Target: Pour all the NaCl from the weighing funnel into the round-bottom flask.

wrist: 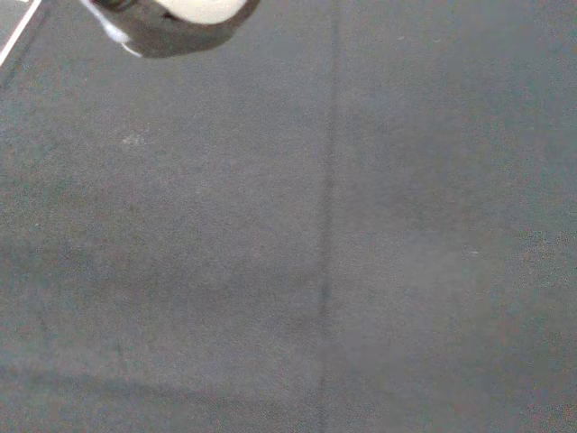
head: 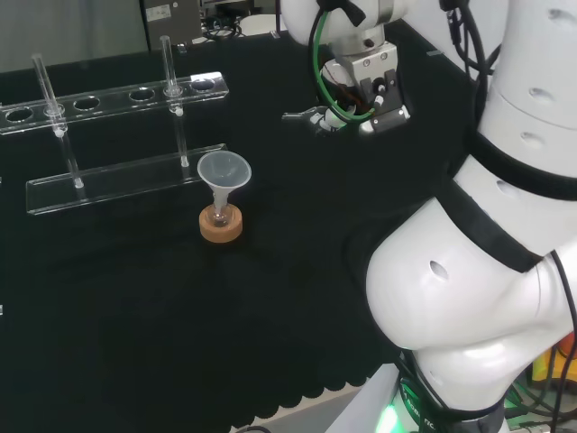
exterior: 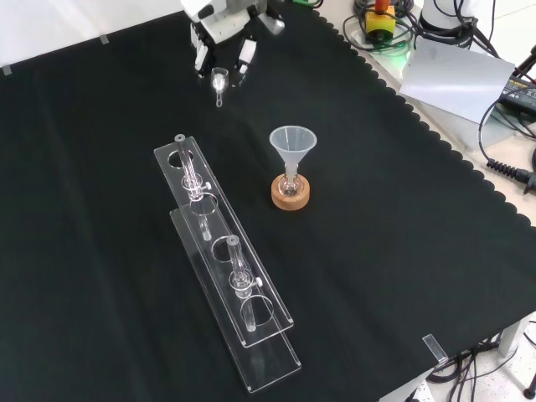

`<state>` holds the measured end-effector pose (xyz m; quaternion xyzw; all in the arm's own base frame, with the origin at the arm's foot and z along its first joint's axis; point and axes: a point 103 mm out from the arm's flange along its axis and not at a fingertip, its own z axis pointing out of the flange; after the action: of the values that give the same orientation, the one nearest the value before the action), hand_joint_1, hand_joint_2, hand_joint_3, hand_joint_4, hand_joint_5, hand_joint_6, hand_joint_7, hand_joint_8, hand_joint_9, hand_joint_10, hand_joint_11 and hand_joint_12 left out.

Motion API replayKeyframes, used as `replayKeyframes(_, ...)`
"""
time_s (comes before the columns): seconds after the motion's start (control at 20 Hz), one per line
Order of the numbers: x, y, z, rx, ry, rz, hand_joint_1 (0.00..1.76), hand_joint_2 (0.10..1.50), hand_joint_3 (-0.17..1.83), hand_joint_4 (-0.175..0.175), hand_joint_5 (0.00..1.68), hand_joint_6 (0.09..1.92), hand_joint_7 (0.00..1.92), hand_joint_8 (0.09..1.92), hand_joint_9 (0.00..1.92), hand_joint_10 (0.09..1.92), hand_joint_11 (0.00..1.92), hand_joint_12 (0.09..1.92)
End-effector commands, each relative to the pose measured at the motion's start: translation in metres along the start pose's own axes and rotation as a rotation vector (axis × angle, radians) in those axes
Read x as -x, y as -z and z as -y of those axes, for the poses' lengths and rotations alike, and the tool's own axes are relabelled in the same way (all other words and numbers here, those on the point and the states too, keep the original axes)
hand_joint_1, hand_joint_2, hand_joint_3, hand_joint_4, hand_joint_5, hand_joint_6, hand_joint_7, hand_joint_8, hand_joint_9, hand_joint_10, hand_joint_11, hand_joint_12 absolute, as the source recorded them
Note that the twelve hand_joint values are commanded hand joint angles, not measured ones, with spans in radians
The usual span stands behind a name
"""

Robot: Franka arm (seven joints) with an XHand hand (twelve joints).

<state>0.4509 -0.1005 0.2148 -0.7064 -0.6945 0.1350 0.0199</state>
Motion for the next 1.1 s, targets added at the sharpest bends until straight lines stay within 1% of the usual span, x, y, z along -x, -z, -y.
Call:
replayKeyframes(0.05, 0.001, 0.015, 0.038, -0.030, -0.024, 0.051, 1.07, 1.06, 0.01, 0.158, 1.08, 0.87, 1.27, 0.40, 1.47, 0.09, 1.26, 0.76)
replayKeyframes(0.35, -0.013, 0.030, 0.064, -0.043, -0.003, 0.077, 1.07, 1.06, 0.01, 0.158, 1.08, 0.86, 1.28, 0.40, 1.48, 0.09, 1.26, 0.76)
replayKeyframes(0.65, -0.040, 0.037, 0.090, -0.045, 0.028, 0.118, 1.07, 1.06, 0.01, 0.163, 1.09, 0.85, 1.29, 0.38, 1.49, 0.09, 1.26, 0.75)
replayKeyframes(0.75, -0.048, 0.037, 0.096, -0.053, 0.038, 0.128, 1.07, 1.06, 0.01, 0.163, 1.09, 0.84, 1.29, 0.38, 1.49, 0.09, 1.26, 0.75)
replayKeyframes(0.85, -0.056, 0.039, 0.099, -0.063, 0.053, 0.159, 1.07, 1.06, 0.01, 0.163, 1.09, 0.84, 1.30, 0.38, 1.49, 0.09, 1.26, 0.75)
replayKeyframes(1.1, -0.075, 0.047, 0.101, -0.063, 0.081, 0.196, 1.07, 1.06, 0.01, 0.163, 1.09, 0.84, 1.30, 0.38, 1.50, 0.09, 1.26, 0.75)
